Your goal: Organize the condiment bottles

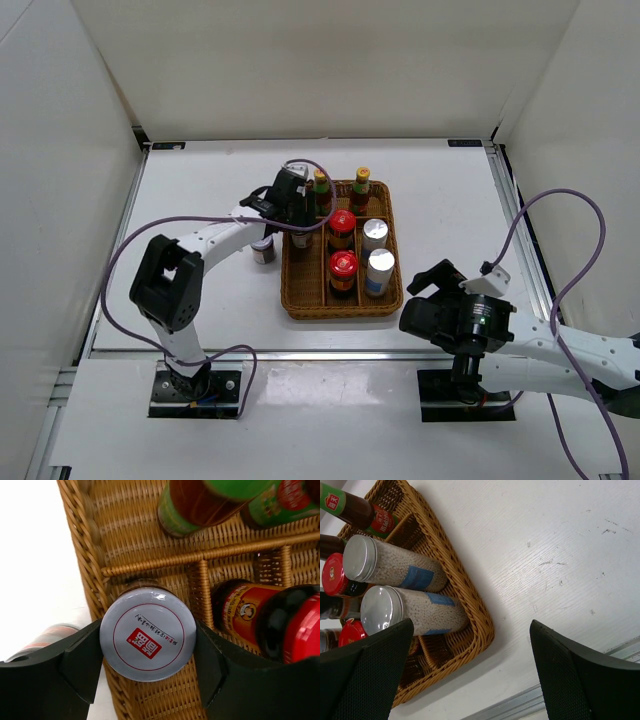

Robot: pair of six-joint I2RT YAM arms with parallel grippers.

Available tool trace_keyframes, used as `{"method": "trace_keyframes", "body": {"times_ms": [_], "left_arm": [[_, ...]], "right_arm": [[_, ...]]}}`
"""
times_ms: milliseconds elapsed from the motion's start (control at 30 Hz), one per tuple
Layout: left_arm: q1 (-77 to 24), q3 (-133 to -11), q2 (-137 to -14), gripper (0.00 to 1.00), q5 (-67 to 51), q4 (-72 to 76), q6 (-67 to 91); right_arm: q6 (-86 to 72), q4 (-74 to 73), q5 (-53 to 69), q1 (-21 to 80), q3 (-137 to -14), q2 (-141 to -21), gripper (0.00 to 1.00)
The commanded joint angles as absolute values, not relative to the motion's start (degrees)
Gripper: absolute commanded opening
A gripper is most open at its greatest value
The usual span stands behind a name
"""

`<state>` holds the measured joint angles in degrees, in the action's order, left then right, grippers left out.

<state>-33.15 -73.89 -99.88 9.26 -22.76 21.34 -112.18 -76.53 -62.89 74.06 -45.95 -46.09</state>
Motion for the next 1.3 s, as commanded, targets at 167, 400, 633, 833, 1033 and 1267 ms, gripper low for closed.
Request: {"method": "trace_keyframes", "body": {"times_ms": [167, 400, 633, 833, 1033, 1267], "left_arm": [[-33.6, -76.5, -99.5, 0.82, 6.7, -21.3, 23.6], [-34.6, -73.6, -88.3, 1.00, 18.7, -29.2, 27.0], [-33.6, -57.8, -68.8, 1.00, 21.8, -29.2, 28.0], [-30.8, -52.9, -70.2, 1.00, 17.9, -29.2, 28.0], [-28.2, -54.2, -77.7, 1.00, 16.8, -27.9, 28.0], [-26.0, -57.4, -83.2, 1.00, 12.8, -24.7, 26.9]], "right_arm": [[-119.3, -82.6, -65.7, 74.4, -45.2, -45.5, 1.00], [-119.3, -82.6, -65.7, 74.4, -45.2, -45.0, 1.00], [-119.3, -82.0, -65.7, 74.4, -44.1, -43.9, 1.00], [-118.7, -82.0, -65.7, 74.4, -44.1, -43.3, 1.00], [-118.7, -81.5, -65.7, 74.4, -43.6, -42.1, 1.00], [-118.7, -81.5, -65.7, 74.4, -43.1, -41.0, 1.00]]}}
